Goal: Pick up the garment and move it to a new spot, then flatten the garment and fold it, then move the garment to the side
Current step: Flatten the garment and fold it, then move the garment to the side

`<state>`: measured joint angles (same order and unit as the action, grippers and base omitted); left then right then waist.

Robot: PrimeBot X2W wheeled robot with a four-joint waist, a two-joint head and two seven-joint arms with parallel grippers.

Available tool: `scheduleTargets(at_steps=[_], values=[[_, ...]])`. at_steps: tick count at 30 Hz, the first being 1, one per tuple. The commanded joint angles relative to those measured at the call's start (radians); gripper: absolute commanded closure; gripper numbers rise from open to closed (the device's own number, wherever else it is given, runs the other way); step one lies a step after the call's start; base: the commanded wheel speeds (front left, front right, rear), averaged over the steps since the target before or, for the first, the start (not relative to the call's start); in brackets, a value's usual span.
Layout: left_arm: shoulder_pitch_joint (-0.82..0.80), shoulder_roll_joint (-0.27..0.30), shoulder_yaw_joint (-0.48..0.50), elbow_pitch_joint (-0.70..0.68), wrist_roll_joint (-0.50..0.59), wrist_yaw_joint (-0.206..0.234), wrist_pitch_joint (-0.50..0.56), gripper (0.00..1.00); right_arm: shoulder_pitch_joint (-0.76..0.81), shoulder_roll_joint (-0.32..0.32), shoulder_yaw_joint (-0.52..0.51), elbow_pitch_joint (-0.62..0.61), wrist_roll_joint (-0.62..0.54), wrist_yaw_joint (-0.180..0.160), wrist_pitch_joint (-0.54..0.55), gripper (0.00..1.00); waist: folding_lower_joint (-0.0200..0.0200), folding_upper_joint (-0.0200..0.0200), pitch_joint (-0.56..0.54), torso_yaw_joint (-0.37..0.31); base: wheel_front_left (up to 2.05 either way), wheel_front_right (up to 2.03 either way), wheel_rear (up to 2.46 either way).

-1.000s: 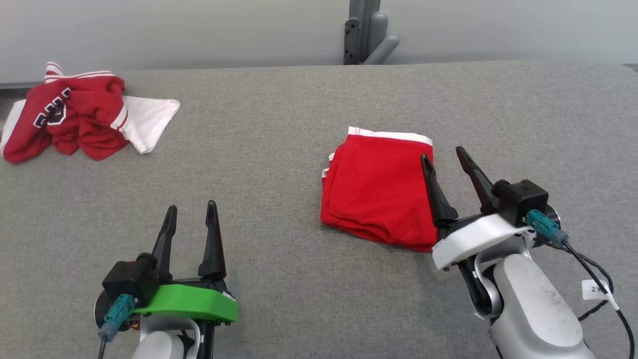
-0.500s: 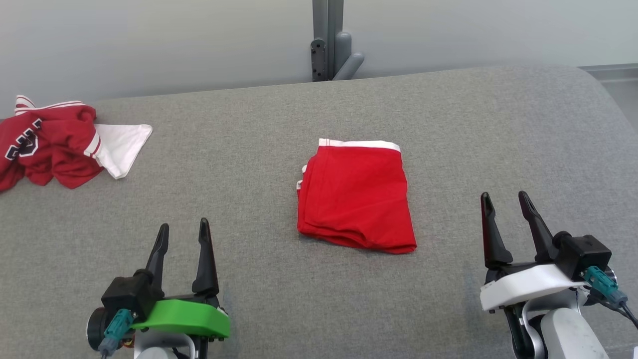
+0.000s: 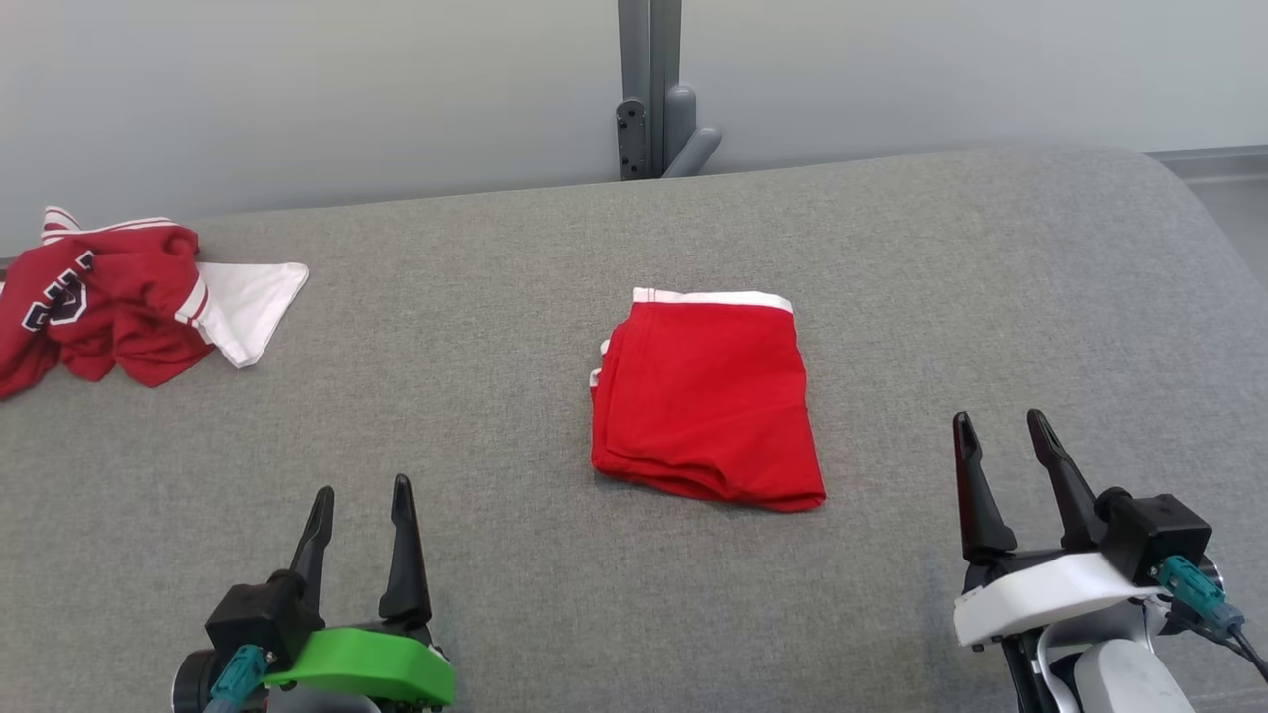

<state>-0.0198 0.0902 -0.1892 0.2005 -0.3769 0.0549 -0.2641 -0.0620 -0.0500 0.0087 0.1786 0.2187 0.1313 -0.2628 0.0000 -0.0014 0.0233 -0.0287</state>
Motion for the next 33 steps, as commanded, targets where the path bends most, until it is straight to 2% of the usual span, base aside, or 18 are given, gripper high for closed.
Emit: scheduleTargets(at_steps=[1, 21, 27, 30, 33], values=[[0.014, -0.001, 0.006, 0.004, 0.006, -0.006, -0.001, 0.00, 0.013, -0.001, 0.002, 0.003, 0.000, -0.001, -0.002, 0.00, 0.0000, 0.0014, -0.002, 0.006, 0.00, 0.00, 0.00], [0.015, -0.022, 0.027, 0.002, 0.030, -0.019, -0.001, 0.00, -0.039, -0.001, 0.003, 0.013, -0.018, -0.001, 0.015, 0.00, 0.0000, 0.0014, 0.016, 0.030, 0.00, 0.00, 0.00], [-0.008, -0.027, 0.026, -0.001, 0.035, -0.024, -0.001, 0.00, -0.130, -0.004, 0.026, 0.038, -0.038, -0.001, 0.122, 0.00, 0.0000, 0.0014, 0.043, 0.040, 0.00, 0.00, 0.00], [-0.026, -0.029, 0.024, -0.001, 0.035, -0.027, -0.001, 0.00, -0.200, -0.054, 0.051, 0.076, -0.025, -0.001, 0.216, 0.00, 0.0000, 0.0014, 0.066, 0.053, 0.00, 0.00, 0.00], [-0.040, -0.032, 0.020, 0.005, 0.032, -0.029, -0.001, 0.00, -0.268, -0.078, 0.082, 0.135, 0.042, -0.001, 0.300, 0.00, 0.0000, 0.0014, 0.092, 0.069, 0.00, 0.00, 0.00]])
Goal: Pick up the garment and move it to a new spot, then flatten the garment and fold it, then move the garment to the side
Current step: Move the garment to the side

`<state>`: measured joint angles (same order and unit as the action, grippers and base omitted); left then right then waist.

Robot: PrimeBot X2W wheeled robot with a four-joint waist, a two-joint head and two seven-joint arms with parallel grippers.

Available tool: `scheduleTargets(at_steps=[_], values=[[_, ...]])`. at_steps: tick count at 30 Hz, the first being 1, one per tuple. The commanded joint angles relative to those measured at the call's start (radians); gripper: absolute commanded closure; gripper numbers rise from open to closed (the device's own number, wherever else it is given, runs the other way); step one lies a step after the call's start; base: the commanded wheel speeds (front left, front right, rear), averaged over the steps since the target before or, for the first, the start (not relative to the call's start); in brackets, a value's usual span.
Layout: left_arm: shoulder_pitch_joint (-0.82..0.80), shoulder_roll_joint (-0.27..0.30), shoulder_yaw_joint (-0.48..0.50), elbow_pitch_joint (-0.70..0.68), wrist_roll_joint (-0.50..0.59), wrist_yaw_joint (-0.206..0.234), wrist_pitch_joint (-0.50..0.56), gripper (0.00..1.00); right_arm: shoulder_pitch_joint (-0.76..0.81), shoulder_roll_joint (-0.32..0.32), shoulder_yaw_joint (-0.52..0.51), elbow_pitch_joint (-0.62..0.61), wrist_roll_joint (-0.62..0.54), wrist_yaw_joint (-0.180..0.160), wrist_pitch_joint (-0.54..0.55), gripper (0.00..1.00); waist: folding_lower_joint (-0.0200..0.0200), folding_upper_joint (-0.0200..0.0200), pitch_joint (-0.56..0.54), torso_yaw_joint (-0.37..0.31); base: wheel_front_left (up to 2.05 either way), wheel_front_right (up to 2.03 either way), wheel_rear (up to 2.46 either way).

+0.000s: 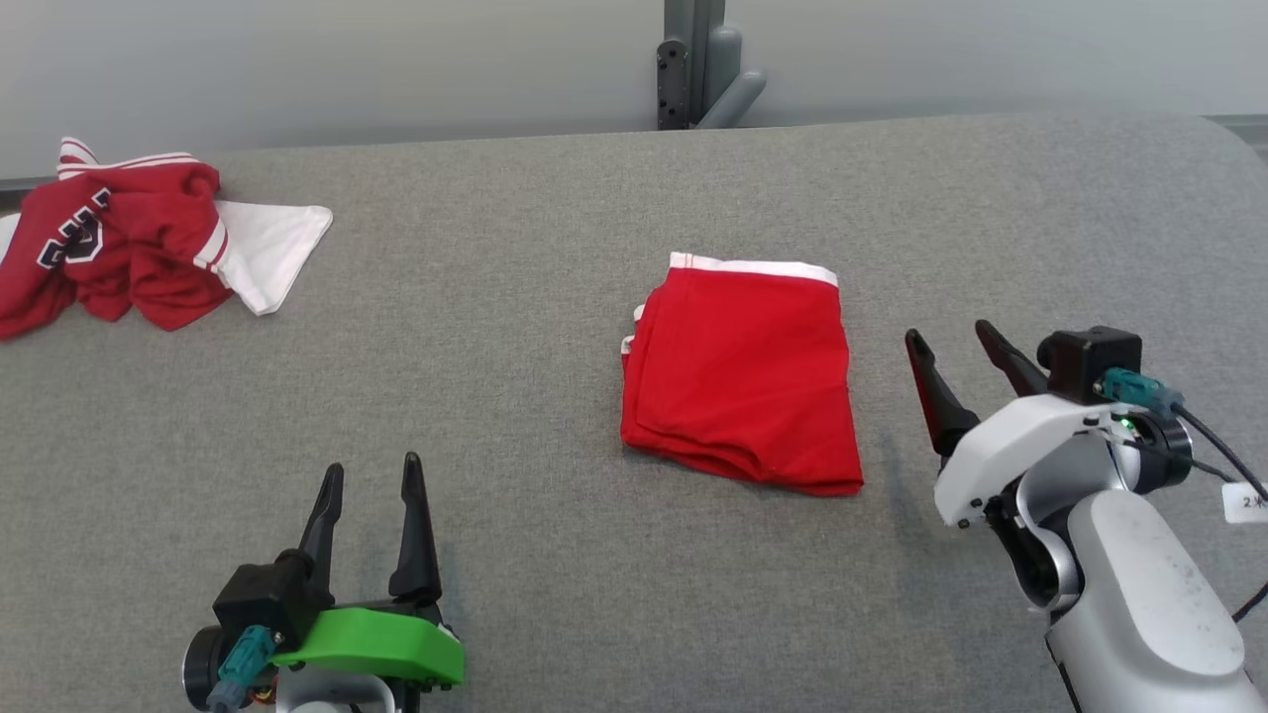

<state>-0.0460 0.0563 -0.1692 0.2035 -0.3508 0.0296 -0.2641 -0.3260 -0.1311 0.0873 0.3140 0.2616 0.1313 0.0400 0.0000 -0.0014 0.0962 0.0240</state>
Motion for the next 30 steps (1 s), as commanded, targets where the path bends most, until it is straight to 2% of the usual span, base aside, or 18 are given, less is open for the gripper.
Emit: scheduleTargets(at_steps=[1, 10, 22, 23, 24, 25, 28, 29, 30], values=[[-0.018, 0.001, -0.001, 0.004, 0.005, -0.005, -0.001, 0.00, -0.026, -0.011, 0.010, 0.022, 0.021, -0.001, 0.022, 0.00, 0.0000, 0.0014, 0.028, 0.023, 0.00, 0.00, 0.00], [-0.065, -0.004, -0.007, 0.010, 0.000, -0.010, -0.001, 0.00, -0.184, -0.076, 0.100, 0.232, 0.211, -0.001, 0.228, 0.00, 0.0000, 0.0014, 0.105, 0.087, 0.00, 0.00, 0.00], [-0.091, -0.005, -0.013, 0.013, -0.008, 0.000, -0.001, 0.00, -0.277, -0.079, 0.147, 0.402, 0.340, -0.001, 0.264, 0.02, 0.0000, 0.0014, 0.148, 0.143, 0.00, 0.00, 0.00], [-0.092, -0.005, -0.013, 0.014, -0.011, 0.002, -0.001, 0.00, -0.279, -0.075, 0.154, 0.411, 0.349, -0.001, 0.265, 0.21, 0.0000, 0.0014, 0.149, 0.144, 0.00, 0.00, 0.00], [-0.092, -0.005, -0.014, 0.015, -0.012, 0.003, -0.001, 0.00, -0.281, -0.074, 0.160, 0.418, 0.356, -0.001, 0.265, 0.56, 0.0000, 0.0014, 0.148, 0.144, 0.00, 0.00, 0.00], [-0.092, -0.005, -0.014, 0.015, -0.012, 0.003, -0.001, 0.00, -0.281, -0.074, 0.160, 0.418, 0.356, -0.001, 0.265, 0.56, 0.0000, 0.0014, 0.148, 0.144, 0.00, 0.00, 0.00], [-0.093, -0.005, -0.013, 0.016, -0.013, 0.006, -0.001, 0.00, -0.287, -0.074, 0.180, 0.431, 0.376, -0.001, 0.261, 0.92, 0.0000, 0.0014, 0.148, 0.143, 0.00, 0.00, 0.00], [-0.093, -0.005, -0.013, 0.015, -0.013, 0.007, -0.001, 0.00, -0.291, -0.075, 0.186, 0.430, 0.381, -0.001, 0.254, 1.00, 0.0000, 0.0014, 0.148, 0.141, 0.00, 0.00, 0.00], [-0.094, -0.005, -0.012, 0.014, -0.013, 0.007, -0.001, 0.00, -0.295, -0.079, 0.193, 0.429, 0.383, -0.001, 0.248, 1.00, 0.0000, 0.0014, 0.148, 0.139, 0.00, 0.00, 0.00]])
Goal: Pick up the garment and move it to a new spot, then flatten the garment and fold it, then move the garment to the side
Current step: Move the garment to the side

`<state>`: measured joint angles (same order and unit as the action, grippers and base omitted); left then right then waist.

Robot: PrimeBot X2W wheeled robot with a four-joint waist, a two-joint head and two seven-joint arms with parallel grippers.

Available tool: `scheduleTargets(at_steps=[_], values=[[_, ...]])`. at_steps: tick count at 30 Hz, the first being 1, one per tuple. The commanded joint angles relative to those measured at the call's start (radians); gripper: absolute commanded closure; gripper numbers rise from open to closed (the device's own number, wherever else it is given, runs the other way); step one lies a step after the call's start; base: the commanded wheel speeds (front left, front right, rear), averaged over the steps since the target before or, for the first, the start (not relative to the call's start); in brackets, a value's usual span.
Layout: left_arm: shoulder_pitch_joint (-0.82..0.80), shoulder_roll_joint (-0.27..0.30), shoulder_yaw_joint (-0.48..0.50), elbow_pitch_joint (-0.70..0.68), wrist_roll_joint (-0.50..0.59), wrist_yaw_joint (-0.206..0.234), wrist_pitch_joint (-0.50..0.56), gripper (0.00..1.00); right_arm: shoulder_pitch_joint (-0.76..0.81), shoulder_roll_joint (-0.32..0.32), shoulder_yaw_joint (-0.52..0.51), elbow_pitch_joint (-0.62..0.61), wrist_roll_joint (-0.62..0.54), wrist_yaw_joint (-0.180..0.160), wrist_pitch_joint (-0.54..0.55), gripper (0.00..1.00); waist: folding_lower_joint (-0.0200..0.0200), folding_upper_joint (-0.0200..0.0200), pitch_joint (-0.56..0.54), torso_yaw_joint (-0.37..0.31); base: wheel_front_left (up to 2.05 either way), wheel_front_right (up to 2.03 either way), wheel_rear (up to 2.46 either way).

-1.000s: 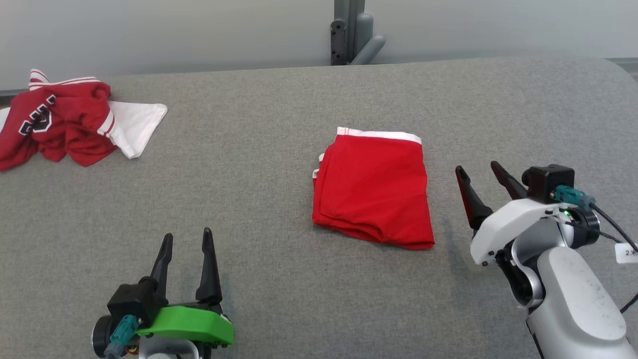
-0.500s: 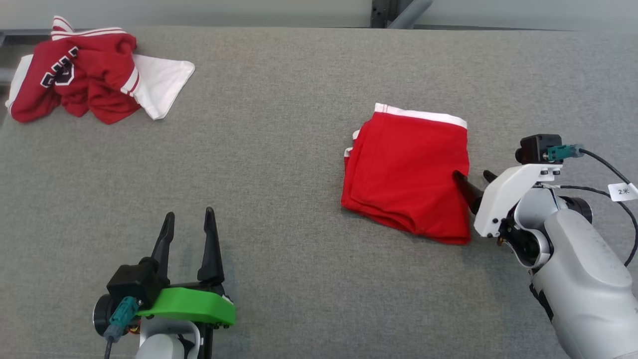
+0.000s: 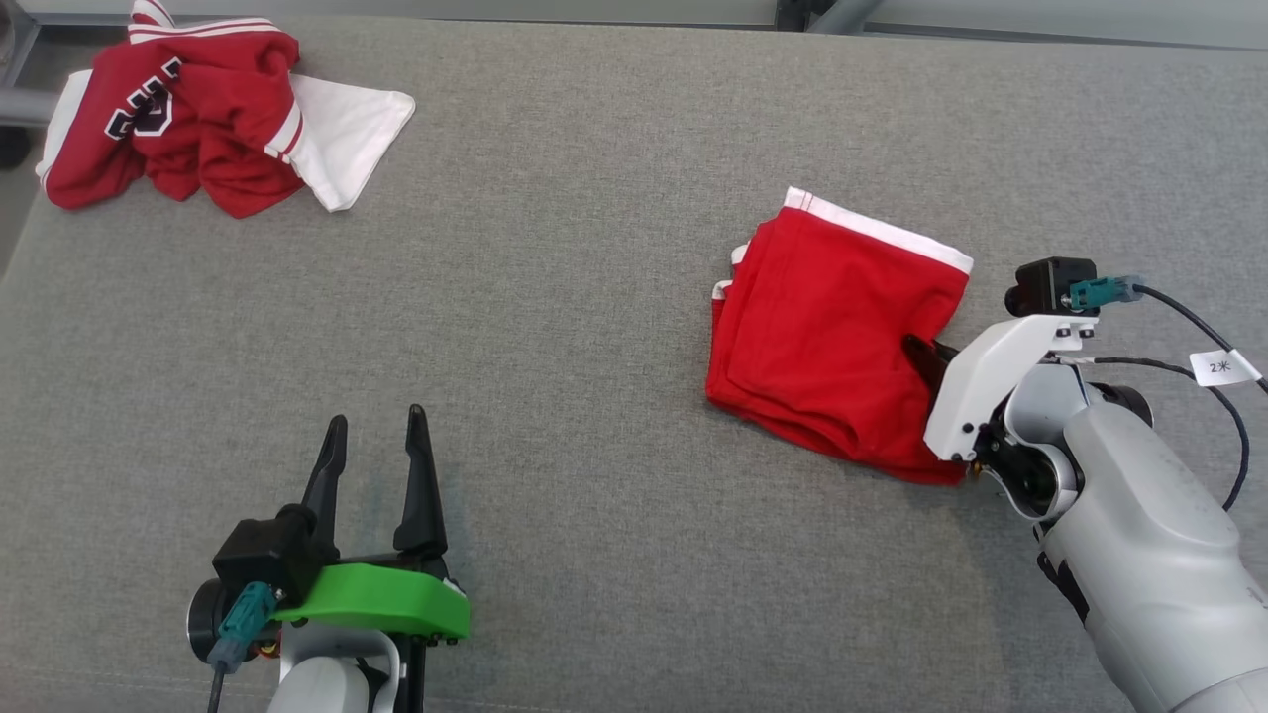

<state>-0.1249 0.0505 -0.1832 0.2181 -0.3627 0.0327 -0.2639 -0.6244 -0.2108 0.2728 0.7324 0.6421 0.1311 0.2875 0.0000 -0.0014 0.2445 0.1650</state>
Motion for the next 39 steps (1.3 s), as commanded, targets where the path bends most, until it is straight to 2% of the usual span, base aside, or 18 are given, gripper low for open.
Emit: scheduleTargets(at_steps=[1, 11, 21, 29, 33, 39], values=[[-0.016, 0.000, 0.002, -0.001, -0.001, 0.004, -0.001, 0.00, -0.001, -0.006, 0.014, 0.007, 0.006, -0.001, -0.008, 1.00, 0.0000, 0.0014, -0.001, -0.004, 0.00, 0.00, 0.00], [-0.016, 0.001, -0.006, -0.020, 0.014, 0.001, -0.001, 0.00, -0.036, -0.093, 0.061, -0.029, 0.035, -0.001, -0.050, 1.00, 0.0000, 0.0014, 0.004, -0.067, 0.00, 0.00, 0.00], [-0.049, 0.003, -0.025, -0.041, 0.056, -0.017, -0.001, 0.00, -0.073, -0.185, 0.052, -0.059, 0.029, -0.001, -0.048, 1.00, 0.0000, 0.0014, 0.057, -0.223, 0.00, 0.00, 0.00], [-0.102, 0.026, -0.054, -0.046, 0.094, -0.032, 0.005, 0.00, -0.117, -0.212, 0.015, -0.036, 0.024, -0.001, -0.064, 1.00, 0.0000, 0.0014, 0.125, -0.329, 0.00, 0.00, 0.00], [-0.122, 0.035, -0.064, -0.056, 0.102, -0.034, 0.017, 0.00, -0.137, -0.217, 0.001, -0.014, 0.012, -0.001, -0.083, 1.00, 0.0000, 0.0014, 0.149, -0.349, 0.00, 0.00, 0.00], [-0.132, 0.049, -0.071, -0.069, 0.109, -0.034, 0.031, 0.00, -0.173, -0.233, -0.009, 0.026, -0.032, -0.001, -0.120, 1.00, 0.0000, 0.0014, 0.172, -0.344, 0.00, 0.00, 0.00]])
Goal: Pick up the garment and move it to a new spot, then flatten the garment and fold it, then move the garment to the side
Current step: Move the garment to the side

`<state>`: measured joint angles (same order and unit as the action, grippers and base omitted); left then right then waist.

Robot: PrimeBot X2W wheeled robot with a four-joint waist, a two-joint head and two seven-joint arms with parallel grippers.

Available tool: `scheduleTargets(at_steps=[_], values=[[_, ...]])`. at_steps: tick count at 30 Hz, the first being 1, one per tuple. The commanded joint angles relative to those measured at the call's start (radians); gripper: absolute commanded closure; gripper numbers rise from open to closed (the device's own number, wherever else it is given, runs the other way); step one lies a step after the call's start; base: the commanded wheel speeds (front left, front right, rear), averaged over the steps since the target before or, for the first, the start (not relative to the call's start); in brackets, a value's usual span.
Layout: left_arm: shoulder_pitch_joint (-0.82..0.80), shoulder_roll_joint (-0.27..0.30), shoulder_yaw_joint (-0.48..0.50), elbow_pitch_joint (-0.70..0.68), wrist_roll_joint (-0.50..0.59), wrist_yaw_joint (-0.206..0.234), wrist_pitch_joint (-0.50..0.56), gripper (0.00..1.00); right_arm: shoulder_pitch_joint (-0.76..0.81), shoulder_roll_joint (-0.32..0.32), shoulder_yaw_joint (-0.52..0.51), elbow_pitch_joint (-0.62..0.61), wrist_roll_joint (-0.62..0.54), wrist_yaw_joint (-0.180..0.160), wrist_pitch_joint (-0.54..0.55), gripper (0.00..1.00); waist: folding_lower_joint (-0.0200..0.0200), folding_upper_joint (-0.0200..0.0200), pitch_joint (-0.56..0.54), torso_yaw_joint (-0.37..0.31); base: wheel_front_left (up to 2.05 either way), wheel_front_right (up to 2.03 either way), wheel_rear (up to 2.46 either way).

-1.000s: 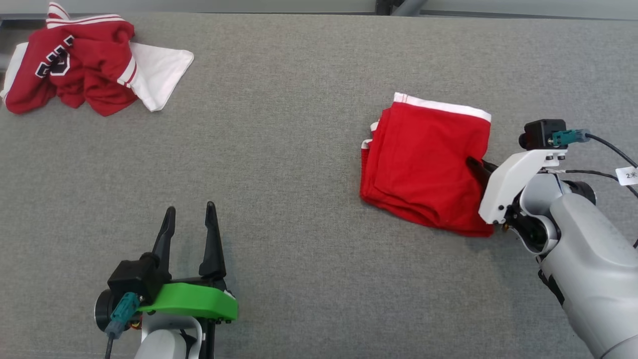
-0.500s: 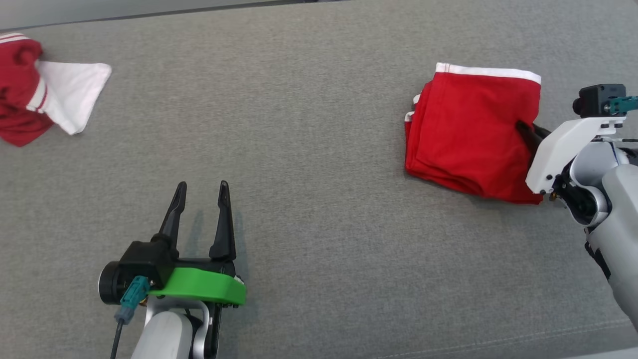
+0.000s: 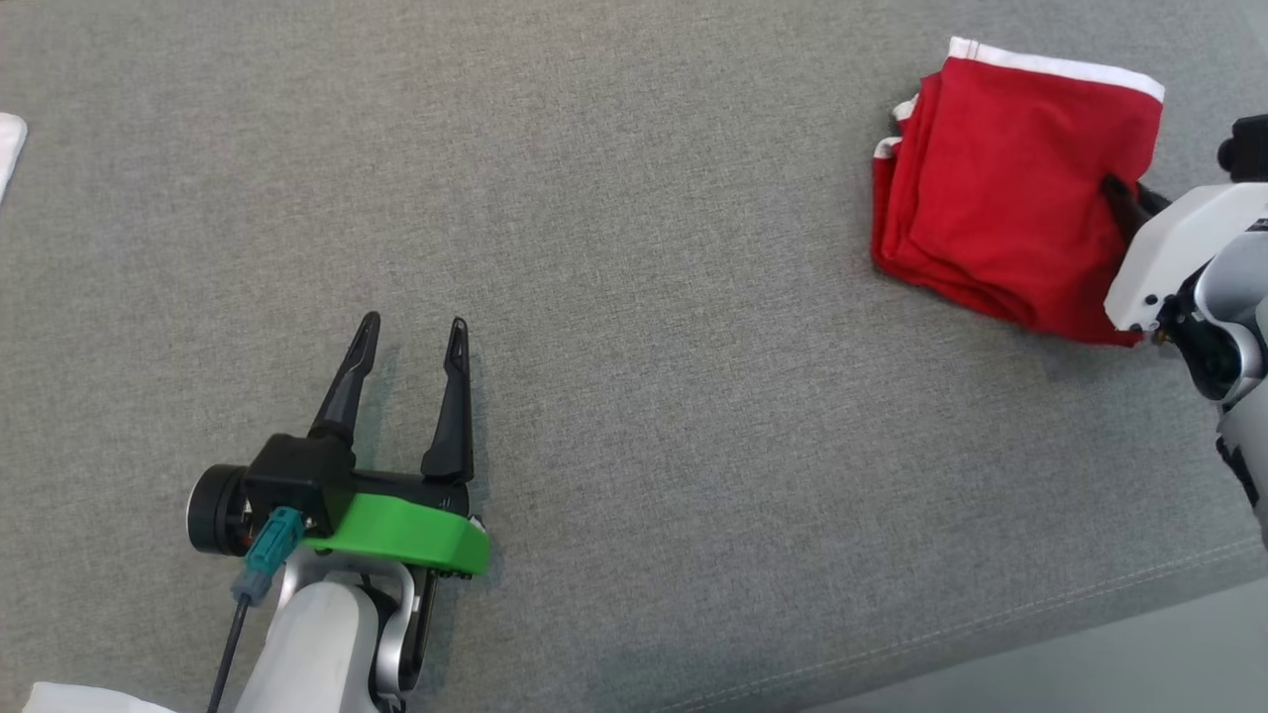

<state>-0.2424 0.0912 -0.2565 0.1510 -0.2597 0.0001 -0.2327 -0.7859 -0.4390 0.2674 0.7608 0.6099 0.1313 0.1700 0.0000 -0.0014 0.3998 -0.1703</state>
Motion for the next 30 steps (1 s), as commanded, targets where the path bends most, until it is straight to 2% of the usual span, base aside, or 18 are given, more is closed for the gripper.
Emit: scheduleTargets(at_steps=[1, 5, 11, 21, 28, 29, 30], values=[[-0.014, 0.009, 0.001, -0.005, 0.007, 0.000, 0.002, 0.00, -0.018, -0.012, -0.004, 0.010, -0.017, -0.001, -0.013, 1.00, 0.0000, 0.0014, 0.020, -0.004, 0.00, 0.00, 0.00], [-0.010, 0.015, -0.002, -0.013, 0.007, 0.009, 0.010, 0.00, -0.053, -0.018, -0.026, 0.063, -0.065, -0.001, -0.051, 1.00, 0.0000, 0.0014, 0.035, 0.022, 0.00, 0.00, 0.00], [-0.009, 0.020, -0.007, -0.032, 0.009, 0.016, 0.016, 0.00, -0.133, -0.060, -0.053, 0.149, -0.160, -0.001, -0.087, 1.00, 0.0000, 0.0014, 0.065, 0.070, 0.00, 0.00, 0.00], [-0.021, 0.027, -0.012, -0.055, 0.006, 0.026, 0.018, 0.00, -0.292, -0.140, -0.079, 0.265, -0.309, -0.001, -0.063, 1.00, 0.0000, 0.0014, 0.135, 0.149, 0.00, 0.00, 0.00], [-0.024, 0.032, -0.012, -0.062, 0.002, 0.034, 0.012, 0.00, -0.361, -0.159, -0.122, 0.339, -0.417, -0.001, -0.081, 1.00, 0.0000, 0.0014, 0.160, 0.168, 0.00, 0.00, 0.00], [-0.024, 0.033, -0.012, -0.062, 0.002, 0.035, 0.013, 0.00, -0.366, -0.159, -0.121, 0.342, -0.435, -0.001, -0.093, 0.91, 0.0000, 0.0014, 0.161, 0.168, 0.00, 0.00, 0.00], [-0.024, 0.034, -0.012, -0.061, 0.001, 0.035, 0.013, 0.00, -0.370, -0.162, -0.116, 0.344, -0.458, -0.001, -0.106, 0.67, 0.0000, 0.0014, 0.162, 0.168, 0.00, 0.00, 0.00]])
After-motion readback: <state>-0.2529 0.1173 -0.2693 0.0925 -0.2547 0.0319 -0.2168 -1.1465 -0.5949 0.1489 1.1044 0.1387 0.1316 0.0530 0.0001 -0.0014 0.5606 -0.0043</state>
